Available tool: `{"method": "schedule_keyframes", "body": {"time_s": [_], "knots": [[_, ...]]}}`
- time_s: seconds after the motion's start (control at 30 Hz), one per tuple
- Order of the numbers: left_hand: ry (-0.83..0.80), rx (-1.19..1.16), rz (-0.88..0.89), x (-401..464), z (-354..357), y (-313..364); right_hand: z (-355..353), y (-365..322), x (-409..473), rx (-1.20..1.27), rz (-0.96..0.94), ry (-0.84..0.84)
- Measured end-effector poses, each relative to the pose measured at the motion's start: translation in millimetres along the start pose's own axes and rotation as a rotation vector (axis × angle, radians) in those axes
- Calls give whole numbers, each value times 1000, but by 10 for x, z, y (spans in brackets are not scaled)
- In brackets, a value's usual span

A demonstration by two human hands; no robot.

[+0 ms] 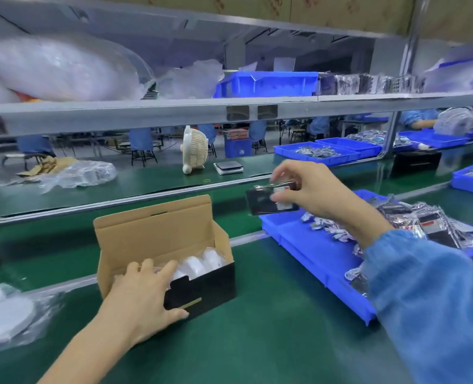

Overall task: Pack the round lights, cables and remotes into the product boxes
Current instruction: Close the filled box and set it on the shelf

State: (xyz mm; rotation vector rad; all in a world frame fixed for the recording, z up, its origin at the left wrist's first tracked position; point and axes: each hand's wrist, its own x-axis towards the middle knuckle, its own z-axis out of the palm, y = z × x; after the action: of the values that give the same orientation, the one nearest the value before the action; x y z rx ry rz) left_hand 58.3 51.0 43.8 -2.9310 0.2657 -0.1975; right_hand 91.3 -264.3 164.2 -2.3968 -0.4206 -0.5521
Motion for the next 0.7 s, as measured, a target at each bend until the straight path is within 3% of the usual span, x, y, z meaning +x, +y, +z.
{"method": "schedule_keyframes", "body": {"time_s": [0.07,0.1,0.23,0.4,0.53,0.7], "knots": [[28,3,4,-48,-5,25,371,-399,0,300,-161,-100],[34,8,11,-85,-10,37,605,-506,8,277,-225,-158],[56,-4,44,-263,-15,13,1316,-590,147,-390,-464,-301],[26,24,69,-350,-9,-11,1450,-695,264,-565,-518,-306],[19,29,47,-356,-24,-1,1369,-755,273,-246,-427,-352],[34,29,68,-413,-137,-8,1434,-731,103,-641,-528,-447]]}}
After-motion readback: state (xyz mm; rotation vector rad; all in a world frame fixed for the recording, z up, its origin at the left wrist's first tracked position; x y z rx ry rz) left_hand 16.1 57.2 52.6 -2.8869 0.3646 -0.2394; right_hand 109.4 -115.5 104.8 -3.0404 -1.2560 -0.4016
